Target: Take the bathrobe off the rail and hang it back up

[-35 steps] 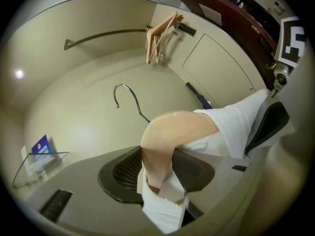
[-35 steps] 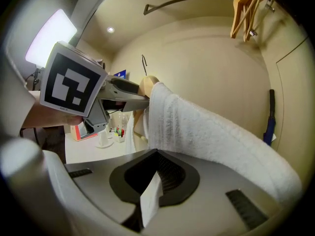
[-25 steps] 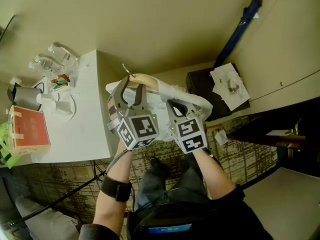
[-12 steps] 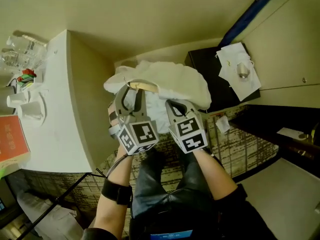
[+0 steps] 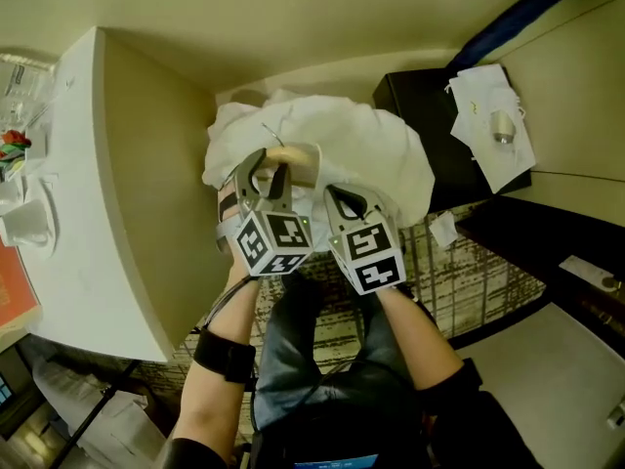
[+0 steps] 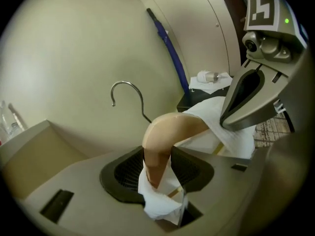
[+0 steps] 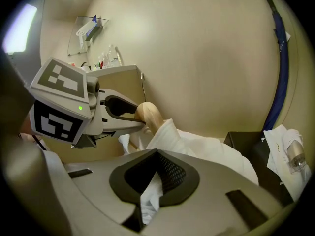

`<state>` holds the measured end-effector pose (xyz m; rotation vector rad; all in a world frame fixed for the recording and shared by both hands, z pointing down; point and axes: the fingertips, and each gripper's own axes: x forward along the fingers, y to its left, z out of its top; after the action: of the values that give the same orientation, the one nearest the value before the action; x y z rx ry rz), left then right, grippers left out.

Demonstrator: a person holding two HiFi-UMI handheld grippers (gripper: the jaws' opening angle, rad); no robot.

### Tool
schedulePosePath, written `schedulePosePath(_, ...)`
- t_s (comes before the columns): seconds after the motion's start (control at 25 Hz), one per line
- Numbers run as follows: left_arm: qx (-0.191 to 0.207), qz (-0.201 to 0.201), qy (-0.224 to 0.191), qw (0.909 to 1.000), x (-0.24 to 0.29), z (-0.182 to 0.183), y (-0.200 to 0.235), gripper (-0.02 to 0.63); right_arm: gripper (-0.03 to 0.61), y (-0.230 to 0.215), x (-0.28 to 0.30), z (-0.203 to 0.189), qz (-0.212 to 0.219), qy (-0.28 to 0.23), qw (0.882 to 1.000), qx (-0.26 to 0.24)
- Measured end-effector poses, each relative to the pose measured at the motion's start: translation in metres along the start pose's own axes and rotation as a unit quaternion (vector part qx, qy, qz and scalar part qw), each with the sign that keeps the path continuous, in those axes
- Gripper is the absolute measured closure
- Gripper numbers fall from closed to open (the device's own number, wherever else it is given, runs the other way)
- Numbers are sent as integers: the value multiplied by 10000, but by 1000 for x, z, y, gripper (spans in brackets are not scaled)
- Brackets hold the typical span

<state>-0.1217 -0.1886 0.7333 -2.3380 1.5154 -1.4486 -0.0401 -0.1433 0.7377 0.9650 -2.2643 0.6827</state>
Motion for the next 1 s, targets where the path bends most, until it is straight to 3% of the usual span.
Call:
schedulePosePath(0.28,44,-613,140,9980,68,-5,-17,431,555,-28,32,-12,-336,49,9994,47)
schedulePosePath(0.64,-225,-1445,167,9891,128,-20,-43,428,554,-52,60,-32,-503,190,9985,143)
schedulePosePath(1.0,-153,-1389,157,9901,143,-30,-55,422,554,-57,73,-45,-496,317,9982,111)
